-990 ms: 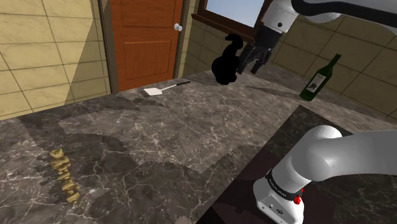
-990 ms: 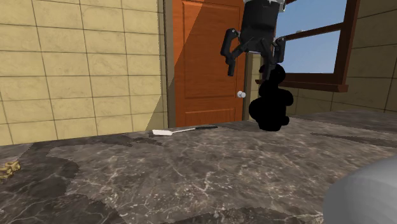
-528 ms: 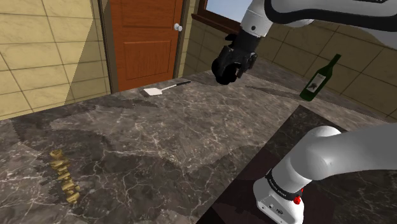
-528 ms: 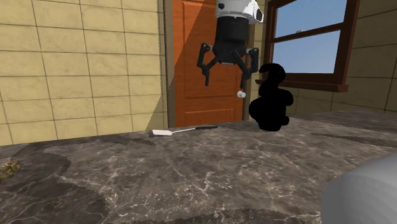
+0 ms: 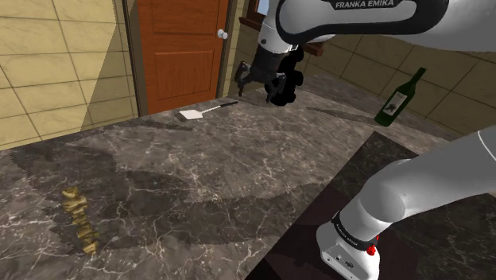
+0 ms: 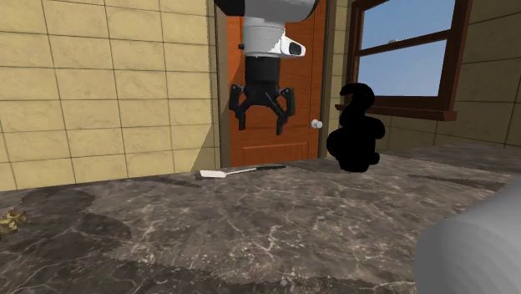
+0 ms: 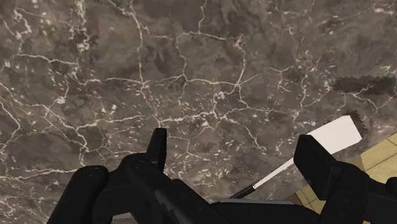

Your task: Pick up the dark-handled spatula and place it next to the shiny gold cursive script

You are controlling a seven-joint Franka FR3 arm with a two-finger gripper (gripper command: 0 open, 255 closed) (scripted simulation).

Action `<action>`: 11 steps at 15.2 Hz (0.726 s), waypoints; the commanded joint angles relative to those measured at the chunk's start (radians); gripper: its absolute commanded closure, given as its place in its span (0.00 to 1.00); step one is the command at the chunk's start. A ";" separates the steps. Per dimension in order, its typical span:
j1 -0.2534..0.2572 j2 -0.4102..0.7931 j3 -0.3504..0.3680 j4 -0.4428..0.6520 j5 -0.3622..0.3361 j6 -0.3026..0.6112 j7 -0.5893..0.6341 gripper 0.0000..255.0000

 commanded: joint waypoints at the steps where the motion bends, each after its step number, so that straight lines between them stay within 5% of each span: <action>1: -0.025 0.086 0.041 0.053 -0.028 0.028 0.128 0.00; 11: -0.049 0.536 0.109 0.392 -0.263 0.053 0.714 0.00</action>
